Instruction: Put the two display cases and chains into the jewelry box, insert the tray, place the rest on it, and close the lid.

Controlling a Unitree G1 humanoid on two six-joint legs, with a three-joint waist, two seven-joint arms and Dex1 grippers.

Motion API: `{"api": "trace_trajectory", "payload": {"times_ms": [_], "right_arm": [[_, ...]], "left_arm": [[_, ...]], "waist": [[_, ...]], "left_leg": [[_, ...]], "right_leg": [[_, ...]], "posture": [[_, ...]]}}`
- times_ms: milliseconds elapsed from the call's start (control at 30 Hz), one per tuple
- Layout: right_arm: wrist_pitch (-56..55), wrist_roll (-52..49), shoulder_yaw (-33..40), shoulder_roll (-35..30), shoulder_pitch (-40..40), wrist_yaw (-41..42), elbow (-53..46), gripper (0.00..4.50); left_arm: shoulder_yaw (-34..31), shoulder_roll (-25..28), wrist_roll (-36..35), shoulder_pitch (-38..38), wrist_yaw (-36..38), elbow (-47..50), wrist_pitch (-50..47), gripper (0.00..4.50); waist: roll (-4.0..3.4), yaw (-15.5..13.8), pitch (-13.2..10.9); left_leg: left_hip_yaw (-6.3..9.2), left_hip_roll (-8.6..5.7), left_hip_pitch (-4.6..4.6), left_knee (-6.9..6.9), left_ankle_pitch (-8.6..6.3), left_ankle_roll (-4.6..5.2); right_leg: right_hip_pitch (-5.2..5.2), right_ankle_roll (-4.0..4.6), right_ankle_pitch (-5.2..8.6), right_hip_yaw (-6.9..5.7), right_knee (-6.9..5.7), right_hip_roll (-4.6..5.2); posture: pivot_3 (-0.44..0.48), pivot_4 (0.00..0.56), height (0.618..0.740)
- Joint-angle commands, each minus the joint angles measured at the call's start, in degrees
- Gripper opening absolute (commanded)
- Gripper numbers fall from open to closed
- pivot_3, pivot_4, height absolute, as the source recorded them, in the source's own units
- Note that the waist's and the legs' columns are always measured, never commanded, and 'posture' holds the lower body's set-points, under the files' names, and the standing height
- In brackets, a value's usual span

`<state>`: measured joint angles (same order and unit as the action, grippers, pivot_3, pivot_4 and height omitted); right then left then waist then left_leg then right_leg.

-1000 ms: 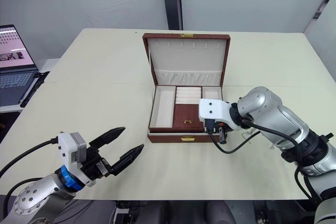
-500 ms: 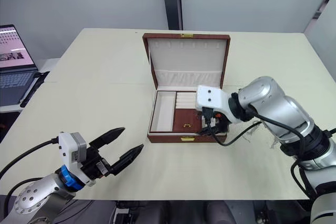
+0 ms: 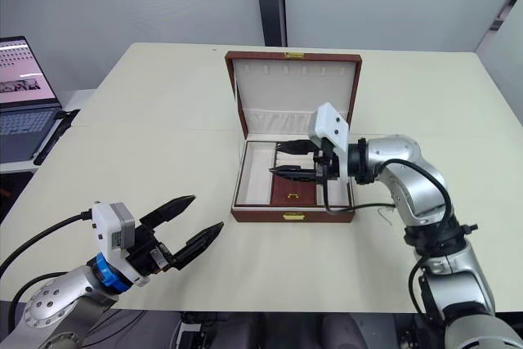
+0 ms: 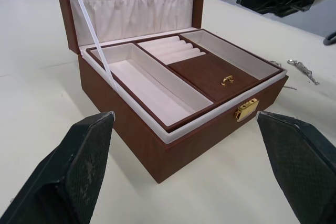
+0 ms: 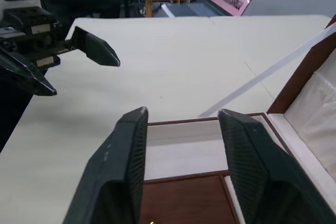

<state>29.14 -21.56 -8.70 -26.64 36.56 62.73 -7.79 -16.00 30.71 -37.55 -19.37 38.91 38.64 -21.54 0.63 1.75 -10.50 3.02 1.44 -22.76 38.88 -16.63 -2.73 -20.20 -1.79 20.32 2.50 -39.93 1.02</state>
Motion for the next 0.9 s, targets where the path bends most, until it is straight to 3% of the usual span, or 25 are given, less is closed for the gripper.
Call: {"api": "trace_trajectory", "payload": {"times_ms": [33, 167, 200, 667, 900], "right_arm": [[-4.13, -0.79, 1.83, 0.55, -0.36, -0.28, 0.73, 1.15], [-6.44, 0.28, 1.41, 1.13, -0.76, -1.43, 3.20, 0.13], [-6.83, 0.60, 1.33, 1.26, -0.86, -1.83, 3.98, 0.06], [-13.92, 8.22, -3.48, 0.96, -5.41, -2.81, 12.27, 0.06], [-13.07, 6.41, -2.38, 1.51, -4.70, -2.70, 13.04, 0.06]], "left_arm": [[-0.36, 0.67, 0.06, 0.74, 0.81, 0.15, 1.33, 4.50], [-0.45, 0.86, 0.01, 1.55, 1.19, -0.51, 1.26, 4.50], [-0.44, 0.94, -0.01, 1.76, 1.22, -0.60, 1.25, 4.50], [0.06, 1.86, -0.85, 4.33, -0.35, 0.81, -1.09, 4.50], [-0.10, 2.18, -1.30, 5.04, -0.53, 0.44, -2.22, 4.50]], "waist": [[0.00, 0.06, 0.00], [0.00, 0.13, 0.00], [0.00, 0.13, 0.00], [0.00, 0.10, 0.00], [0.00, 0.11, 0.00]], "left_leg": [[0.00, 0.01, 0.00, 0.00, 0.00, 0.00], [0.01, 0.06, 0.02, -0.01, 0.00, 0.00], [0.01, 0.07, 0.02, -0.01, 0.00, 0.00], [0.00, 0.05, 0.02, -0.01, 0.00, -0.01], [-0.01, 0.05, 0.07, -0.01, 0.00, -0.01]], "right_leg": [[0.00, 0.00, 0.00, 0.00, 0.00, -0.01], [-0.01, 0.00, 0.00, 0.00, -0.01, -0.06], [-0.01, 0.00, 0.00, 0.00, -0.01, -0.07], [0.00, 0.00, 0.00, 0.02, -0.01, -0.05], [0.04, 0.00, 0.00, 0.02, -0.01, -0.05]], "posture": [[0.000, 0.150, 0.740], [0.000, 0.150, 0.740], [0.000, 0.150, 0.740], [0.000, 0.150, 0.740], [0.000, 0.150, 0.740]]}}
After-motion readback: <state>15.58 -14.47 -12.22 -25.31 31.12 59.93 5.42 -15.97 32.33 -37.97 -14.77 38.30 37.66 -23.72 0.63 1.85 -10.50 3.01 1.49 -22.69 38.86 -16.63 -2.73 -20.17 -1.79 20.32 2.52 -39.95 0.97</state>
